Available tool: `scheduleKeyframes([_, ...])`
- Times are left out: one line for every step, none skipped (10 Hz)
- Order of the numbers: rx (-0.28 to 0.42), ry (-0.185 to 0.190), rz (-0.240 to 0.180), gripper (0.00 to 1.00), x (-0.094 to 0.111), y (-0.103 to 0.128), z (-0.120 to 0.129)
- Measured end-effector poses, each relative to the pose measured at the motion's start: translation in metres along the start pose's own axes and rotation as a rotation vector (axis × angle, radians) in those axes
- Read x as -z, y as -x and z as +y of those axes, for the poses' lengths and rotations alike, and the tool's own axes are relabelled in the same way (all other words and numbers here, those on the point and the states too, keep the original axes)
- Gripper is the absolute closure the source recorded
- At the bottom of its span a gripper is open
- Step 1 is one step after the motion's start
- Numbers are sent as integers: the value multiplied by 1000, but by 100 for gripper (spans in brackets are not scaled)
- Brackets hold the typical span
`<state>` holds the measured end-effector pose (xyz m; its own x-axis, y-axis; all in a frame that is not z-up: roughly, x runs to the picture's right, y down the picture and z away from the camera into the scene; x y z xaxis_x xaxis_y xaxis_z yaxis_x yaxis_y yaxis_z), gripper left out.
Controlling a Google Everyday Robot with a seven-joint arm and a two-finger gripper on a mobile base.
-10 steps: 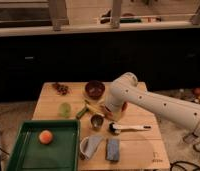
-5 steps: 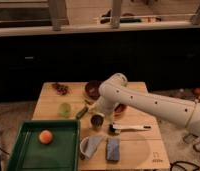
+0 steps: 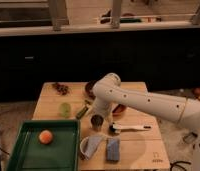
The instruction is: Stack cups on top of each other
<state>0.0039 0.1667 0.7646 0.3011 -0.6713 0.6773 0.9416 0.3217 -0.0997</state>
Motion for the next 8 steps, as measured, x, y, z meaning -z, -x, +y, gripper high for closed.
scheduleKeyframes([12,5,-13,20,-3,0,-2])
scheduleKeyframes([20,10,-22,20,-5,1,-3])
scheduleKeyframes([34,15,-33,20,-9,2,-7])
scheduleKeyframes([49,23,-47,20,-13,3,-10])
scheduleKeyframes([62,30,-65,20,-17,3,-11])
scheduleKeyframes([67,34,-76,20,-19,3,-11])
scheduleKeyframes([76,40,-88,20,-22,2,-12])
scheduleKeyframes([85,46,-102,20,-25,2,-13])
